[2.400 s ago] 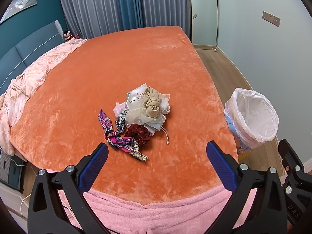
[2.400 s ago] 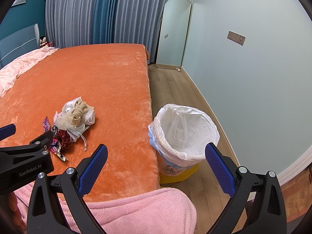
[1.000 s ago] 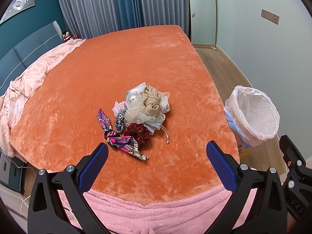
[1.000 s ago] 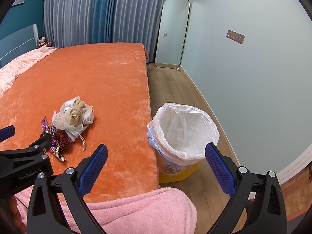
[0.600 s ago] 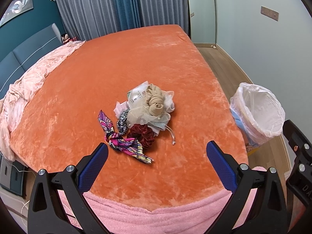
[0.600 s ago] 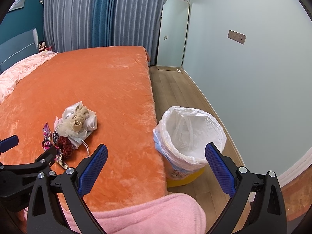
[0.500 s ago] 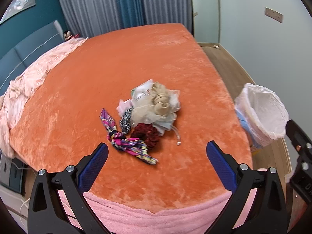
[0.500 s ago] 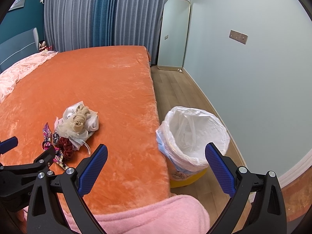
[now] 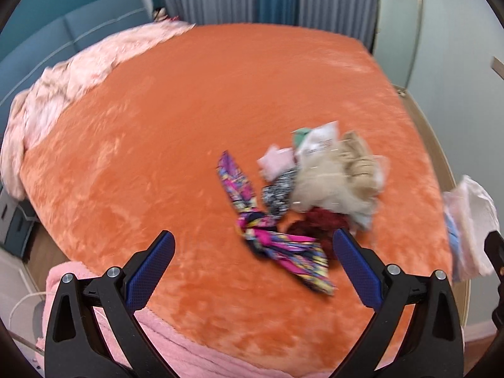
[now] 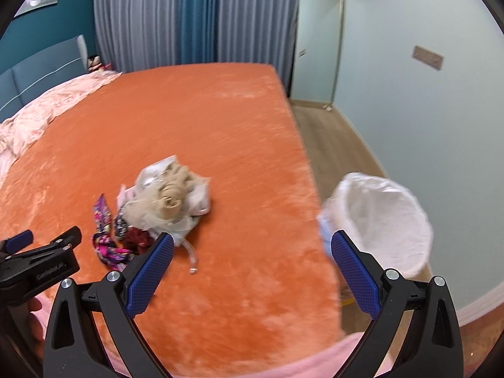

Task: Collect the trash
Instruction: 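Grasp the colourful knotted scarf with the left tool while the right tool grasps the red velvet scrunchie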

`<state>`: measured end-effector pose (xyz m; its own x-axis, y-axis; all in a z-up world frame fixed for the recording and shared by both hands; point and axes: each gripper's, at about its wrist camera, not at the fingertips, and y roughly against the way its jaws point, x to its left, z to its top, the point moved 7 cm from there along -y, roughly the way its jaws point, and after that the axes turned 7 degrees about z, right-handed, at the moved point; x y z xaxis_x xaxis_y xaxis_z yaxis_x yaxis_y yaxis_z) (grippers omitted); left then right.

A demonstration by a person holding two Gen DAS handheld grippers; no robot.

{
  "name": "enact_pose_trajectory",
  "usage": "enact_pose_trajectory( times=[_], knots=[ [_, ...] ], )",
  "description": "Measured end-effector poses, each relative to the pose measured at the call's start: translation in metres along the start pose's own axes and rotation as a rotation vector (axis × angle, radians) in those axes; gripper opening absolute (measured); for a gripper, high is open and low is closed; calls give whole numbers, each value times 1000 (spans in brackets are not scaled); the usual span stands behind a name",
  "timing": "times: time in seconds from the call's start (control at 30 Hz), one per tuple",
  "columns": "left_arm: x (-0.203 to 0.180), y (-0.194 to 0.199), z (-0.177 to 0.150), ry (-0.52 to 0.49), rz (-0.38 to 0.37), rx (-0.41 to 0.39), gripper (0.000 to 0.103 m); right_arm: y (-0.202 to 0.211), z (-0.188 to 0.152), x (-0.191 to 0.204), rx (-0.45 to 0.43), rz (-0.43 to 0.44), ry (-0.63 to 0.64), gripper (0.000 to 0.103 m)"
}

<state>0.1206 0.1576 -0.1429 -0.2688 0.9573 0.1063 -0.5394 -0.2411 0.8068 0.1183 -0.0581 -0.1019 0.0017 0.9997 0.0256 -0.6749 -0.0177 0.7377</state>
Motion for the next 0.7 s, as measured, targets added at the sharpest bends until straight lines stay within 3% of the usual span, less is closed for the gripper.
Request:
enact_pose_trajectory(
  times=[0.23,0.33,0.47,0.6,0.7],
  knots=[
    [16,-55,0,-26,0,77,88,-51,0,38,72,87,-5,95],
    [15,-77,-2,-7,-43,135,85,-72,-4,55,99,121,13,93],
    [7,-96,-8,10,-110,198,84,-102,-21,74,176,149,42,81],
    [-3,-113,-15,4,-130,248,83,-121,-34,85,219,177,42,73],
    [-8,-124,-17,4,-140,274,72,-132,-41,92,248,197,46,64]
  ],
)
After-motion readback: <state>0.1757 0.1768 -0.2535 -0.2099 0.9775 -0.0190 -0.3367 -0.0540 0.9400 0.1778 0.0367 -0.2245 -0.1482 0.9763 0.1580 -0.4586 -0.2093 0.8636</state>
